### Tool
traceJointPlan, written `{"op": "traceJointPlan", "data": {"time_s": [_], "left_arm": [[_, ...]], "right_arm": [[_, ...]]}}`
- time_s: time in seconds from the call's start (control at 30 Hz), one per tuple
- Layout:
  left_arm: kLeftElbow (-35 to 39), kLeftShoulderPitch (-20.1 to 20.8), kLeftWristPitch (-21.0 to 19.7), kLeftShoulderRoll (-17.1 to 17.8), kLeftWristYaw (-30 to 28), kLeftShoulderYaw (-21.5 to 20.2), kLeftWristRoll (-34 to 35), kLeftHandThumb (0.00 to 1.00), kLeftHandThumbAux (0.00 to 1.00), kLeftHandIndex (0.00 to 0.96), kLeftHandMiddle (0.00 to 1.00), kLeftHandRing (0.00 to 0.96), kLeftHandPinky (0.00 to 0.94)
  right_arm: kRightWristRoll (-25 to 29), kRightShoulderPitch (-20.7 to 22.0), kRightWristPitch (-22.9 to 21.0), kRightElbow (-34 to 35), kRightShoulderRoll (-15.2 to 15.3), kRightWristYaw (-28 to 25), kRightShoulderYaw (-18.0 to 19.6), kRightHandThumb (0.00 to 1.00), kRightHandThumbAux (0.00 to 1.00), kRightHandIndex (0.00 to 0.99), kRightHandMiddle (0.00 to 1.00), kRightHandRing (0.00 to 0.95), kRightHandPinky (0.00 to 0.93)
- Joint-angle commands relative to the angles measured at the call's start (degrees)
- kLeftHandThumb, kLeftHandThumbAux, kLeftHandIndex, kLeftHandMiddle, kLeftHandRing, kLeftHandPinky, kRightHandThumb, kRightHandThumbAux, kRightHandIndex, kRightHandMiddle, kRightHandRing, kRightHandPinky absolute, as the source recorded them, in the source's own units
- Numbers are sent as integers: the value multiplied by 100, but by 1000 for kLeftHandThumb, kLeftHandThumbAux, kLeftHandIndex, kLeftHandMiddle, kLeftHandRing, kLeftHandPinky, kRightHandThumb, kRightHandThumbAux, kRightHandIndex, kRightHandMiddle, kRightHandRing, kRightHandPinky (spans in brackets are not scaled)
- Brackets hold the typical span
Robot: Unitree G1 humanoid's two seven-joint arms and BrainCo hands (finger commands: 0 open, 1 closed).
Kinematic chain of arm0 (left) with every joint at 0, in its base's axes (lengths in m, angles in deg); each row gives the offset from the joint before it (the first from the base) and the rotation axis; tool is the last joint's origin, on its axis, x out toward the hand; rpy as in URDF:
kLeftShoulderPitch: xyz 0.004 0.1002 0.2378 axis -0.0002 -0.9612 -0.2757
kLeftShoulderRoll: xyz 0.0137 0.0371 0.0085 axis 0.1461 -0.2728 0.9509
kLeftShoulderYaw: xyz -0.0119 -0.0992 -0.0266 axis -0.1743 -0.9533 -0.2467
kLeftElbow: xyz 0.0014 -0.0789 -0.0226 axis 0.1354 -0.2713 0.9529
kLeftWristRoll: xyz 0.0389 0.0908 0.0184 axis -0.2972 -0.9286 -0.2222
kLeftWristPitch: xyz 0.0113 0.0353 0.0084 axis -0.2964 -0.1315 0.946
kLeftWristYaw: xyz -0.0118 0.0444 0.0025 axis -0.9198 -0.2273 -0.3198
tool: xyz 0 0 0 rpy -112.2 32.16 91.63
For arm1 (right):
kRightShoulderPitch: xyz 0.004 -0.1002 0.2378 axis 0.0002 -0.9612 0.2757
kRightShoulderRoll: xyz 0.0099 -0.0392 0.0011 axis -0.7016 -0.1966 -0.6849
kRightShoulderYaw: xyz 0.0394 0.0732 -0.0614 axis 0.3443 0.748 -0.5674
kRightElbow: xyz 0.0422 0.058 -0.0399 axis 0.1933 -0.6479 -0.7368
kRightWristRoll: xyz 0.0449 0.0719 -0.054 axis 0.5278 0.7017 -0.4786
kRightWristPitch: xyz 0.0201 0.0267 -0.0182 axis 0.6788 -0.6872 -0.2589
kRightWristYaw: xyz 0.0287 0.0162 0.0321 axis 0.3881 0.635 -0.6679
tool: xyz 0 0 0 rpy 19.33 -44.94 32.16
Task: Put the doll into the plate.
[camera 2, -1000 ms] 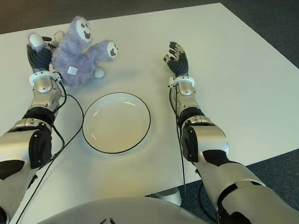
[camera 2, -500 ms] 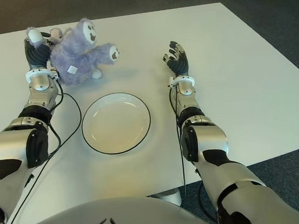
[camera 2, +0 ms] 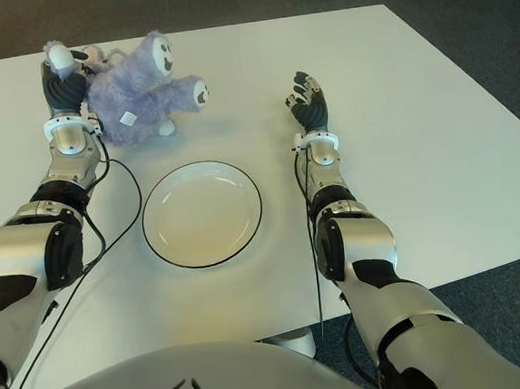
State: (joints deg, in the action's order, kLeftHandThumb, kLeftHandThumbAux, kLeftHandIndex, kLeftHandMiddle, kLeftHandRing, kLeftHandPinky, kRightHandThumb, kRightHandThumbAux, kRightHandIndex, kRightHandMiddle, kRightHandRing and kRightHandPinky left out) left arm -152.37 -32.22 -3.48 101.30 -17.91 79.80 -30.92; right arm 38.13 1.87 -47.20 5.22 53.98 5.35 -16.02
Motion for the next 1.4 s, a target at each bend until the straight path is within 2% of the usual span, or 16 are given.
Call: {"op": "traceJointPlan", "data": {"time_s": [0.03, 0.3, 0.47, 1.03, 1.23, 1.4], "left_arm": [[77, 122, 143, 80, 75, 82, -109, 729, 693, 442, 830, 858, 856], [134, 223, 206, 102, 84, 151, -153, 726, 691, 442, 809, 849, 846], [183, 252, 198, 130, 95, 225, -219, 722, 690, 441, 776, 835, 851], [385, 253, 288, 205, 76, 355, -411, 721, 688, 441, 768, 833, 854], [497, 273, 245, 208, -102, 347, -329, 720, 688, 440, 762, 831, 857], [573, 285, 246, 245, -78, 401, -392, 721, 688, 441, 768, 833, 854]], "right_arm": [[15, -409, -277, -299, -141, 27, -16, 665, 871, 141, 146, 112, 112], [24, -401, -275, -300, -152, 32, -10, 628, 870, 140, 140, 108, 111], [21, -400, -277, -299, -150, 29, -15, 630, 871, 138, 141, 109, 107], [31, -393, -288, -300, -143, -15, -6, 654, 865, 141, 138, 107, 106], [15, -403, -287, -300, -136, -6, -22, 607, 865, 138, 130, 99, 102], [21, -408, -285, -300, -137, -8, -18, 642, 868, 140, 135, 102, 95]]}}
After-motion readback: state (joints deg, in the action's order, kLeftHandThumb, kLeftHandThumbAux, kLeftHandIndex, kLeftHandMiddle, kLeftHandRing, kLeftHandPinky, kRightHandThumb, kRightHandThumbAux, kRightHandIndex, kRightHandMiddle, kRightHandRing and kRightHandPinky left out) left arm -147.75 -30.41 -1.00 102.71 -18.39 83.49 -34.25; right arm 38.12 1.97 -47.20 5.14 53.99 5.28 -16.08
